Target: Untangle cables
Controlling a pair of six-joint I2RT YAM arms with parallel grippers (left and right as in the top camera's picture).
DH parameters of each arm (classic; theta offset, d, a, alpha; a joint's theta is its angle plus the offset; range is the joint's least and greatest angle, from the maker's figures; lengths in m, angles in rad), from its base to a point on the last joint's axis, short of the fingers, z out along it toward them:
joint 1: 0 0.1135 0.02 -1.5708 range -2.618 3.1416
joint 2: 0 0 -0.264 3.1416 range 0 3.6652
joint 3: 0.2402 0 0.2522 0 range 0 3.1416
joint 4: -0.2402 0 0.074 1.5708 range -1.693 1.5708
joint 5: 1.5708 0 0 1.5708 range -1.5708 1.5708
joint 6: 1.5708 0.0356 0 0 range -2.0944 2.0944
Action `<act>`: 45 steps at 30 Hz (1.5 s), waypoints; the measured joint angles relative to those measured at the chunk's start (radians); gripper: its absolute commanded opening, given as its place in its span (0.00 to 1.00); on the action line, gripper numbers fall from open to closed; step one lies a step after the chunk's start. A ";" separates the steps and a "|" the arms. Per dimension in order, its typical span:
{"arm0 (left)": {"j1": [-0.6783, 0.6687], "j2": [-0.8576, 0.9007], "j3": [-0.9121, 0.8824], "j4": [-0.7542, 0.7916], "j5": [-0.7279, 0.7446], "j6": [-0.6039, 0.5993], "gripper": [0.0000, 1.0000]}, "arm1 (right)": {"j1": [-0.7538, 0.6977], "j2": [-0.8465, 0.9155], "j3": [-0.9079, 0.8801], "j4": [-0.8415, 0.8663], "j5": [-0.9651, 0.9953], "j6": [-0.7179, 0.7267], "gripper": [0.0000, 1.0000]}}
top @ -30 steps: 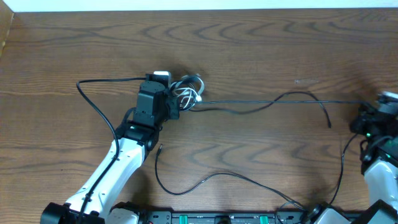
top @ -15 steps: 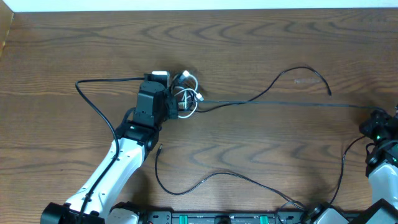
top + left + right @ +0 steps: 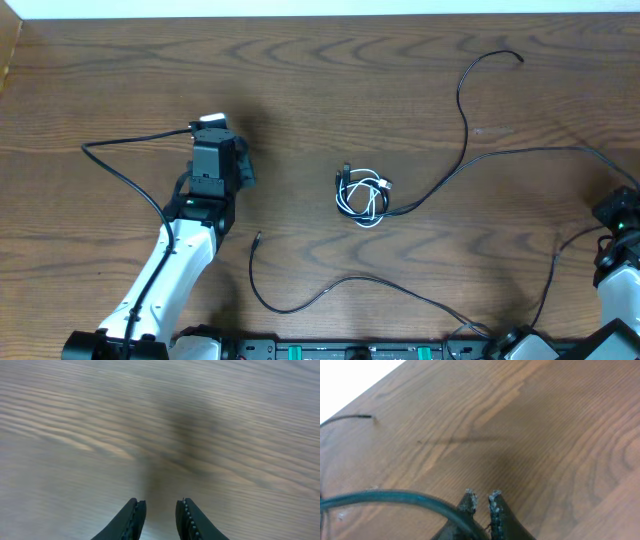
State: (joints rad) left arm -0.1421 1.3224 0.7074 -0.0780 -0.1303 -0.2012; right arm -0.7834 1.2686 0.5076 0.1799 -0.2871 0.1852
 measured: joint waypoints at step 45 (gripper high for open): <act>-0.102 0.000 0.000 -0.085 0.572 0.232 0.27 | 1.140 0.009 0.000 -0.082 -0.311 0.061 0.99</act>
State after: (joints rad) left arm -0.2443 1.3224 0.7074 -0.1635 0.4416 0.0311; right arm 0.3569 1.2778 0.5076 0.0975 -0.5983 0.2462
